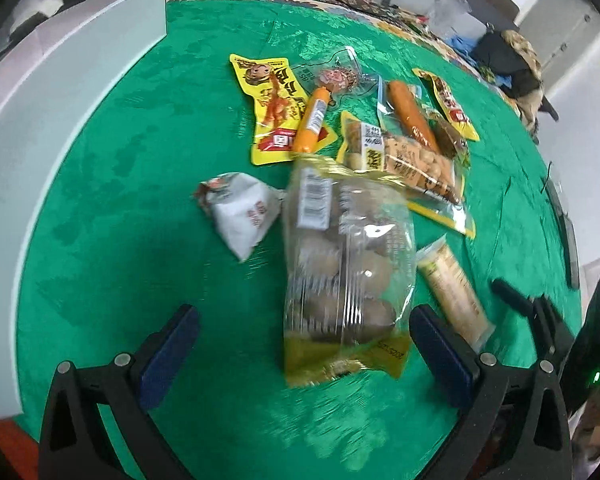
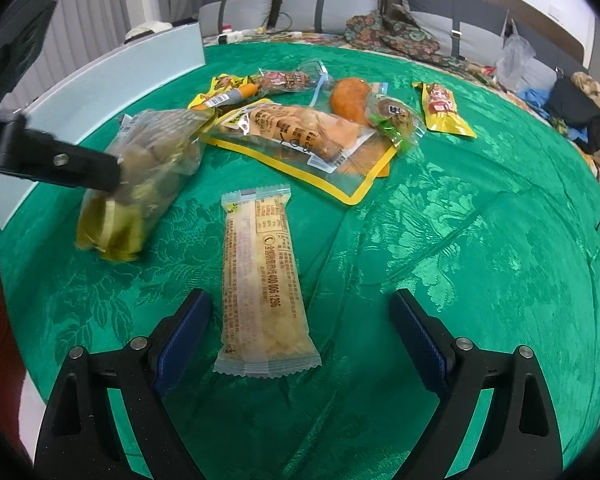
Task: Organize snacks
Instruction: 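Grasp the clear-gold bag of round snacks with the left tool while the right tool grasps the cream wafer bar, then carry both snacks into the white box and open both tools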
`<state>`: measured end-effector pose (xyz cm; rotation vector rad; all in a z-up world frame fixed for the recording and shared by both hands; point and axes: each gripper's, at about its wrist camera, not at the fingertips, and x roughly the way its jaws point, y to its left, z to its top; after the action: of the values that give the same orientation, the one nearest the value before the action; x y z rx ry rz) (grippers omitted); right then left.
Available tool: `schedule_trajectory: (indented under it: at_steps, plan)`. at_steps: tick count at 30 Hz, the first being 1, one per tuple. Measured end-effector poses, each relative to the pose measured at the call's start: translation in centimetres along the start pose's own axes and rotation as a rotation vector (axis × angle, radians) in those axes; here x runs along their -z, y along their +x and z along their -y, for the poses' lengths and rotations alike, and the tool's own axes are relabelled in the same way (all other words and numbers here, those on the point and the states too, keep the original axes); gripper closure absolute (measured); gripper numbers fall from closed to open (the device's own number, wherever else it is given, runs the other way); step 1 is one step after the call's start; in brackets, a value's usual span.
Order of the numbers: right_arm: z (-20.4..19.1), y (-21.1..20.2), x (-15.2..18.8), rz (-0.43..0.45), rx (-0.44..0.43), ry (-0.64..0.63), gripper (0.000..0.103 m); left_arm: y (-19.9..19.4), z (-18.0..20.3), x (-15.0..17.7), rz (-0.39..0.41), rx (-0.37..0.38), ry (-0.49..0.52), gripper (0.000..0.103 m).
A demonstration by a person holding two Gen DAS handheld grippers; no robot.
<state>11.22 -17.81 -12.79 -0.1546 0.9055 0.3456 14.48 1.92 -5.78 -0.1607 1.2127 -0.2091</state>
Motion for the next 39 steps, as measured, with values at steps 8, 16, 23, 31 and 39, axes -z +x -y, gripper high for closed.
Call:
schedule_trajectory:
  at_steps: [8, 16, 23, 31, 39]
  plan:
    - [0.0, -0.1, 0.1, -0.014, 0.002, 0.003, 0.010, 2.3, 5.1, -2.0, -0.023, -0.127, 0.224, 0.006]
    - [-0.8, -0.2, -3.1, -0.156, -0.076, 0.004, 0.014, -0.5, 1.7, -0.5, 0.027, -0.030, 0.136, 0.045]
    - [0.5, 0.1, -5.2, -0.263, -0.069, 0.095, 0.081, -9.0, -2.9, 1.2, 0.161, 0.138, 0.060, 0.045]
    - [-2.0, -7.1, -12.2, -0.109, -0.321, 0.265, 0.080, -19.5, -14.2, -0.9, 0.331, 0.087, -0.070, 0.045]
    - [-21.6, -8.1, -26.3, 0.001, -0.669, 0.123, 0.079, -20.4, -29.0, -2.3, 0.265, -0.337, -0.242, 0.036]
